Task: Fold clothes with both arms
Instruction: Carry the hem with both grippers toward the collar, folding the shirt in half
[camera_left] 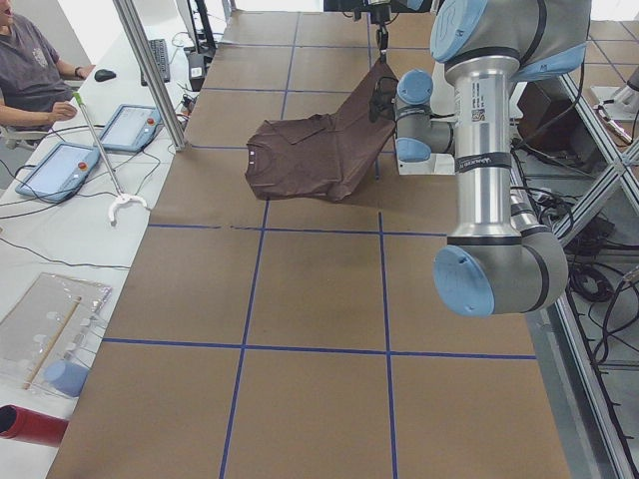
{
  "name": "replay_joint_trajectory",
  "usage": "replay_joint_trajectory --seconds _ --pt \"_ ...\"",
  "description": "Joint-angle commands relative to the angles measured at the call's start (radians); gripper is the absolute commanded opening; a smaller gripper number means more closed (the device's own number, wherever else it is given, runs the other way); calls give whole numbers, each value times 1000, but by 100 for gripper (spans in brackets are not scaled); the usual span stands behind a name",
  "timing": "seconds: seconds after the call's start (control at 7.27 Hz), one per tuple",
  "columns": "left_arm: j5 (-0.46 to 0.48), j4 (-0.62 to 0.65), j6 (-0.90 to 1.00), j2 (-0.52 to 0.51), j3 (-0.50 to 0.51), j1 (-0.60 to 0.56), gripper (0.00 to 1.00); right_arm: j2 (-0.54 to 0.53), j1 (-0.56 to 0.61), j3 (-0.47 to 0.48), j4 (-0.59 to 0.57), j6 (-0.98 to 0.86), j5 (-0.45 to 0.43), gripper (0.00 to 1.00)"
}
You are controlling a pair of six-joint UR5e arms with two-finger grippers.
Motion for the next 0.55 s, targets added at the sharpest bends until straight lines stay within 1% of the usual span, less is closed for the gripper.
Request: replay_joint_trajectory --seconds 0.0,0.14,0.27,0.41 --pt "0 2 35 -75 99 -45 0 124 73 -122 0 -15 9 0" --pt "-7 -1 104 -100 164 -120 0 177 133 -192 0 -94 6 0" --pt "-10 0 142 -106 207 -194 0 200 197 -256 3 -198 5 0" --pt "-32 2 168 -146 258 -260 0 266 253 -334 0 -235 2 0"
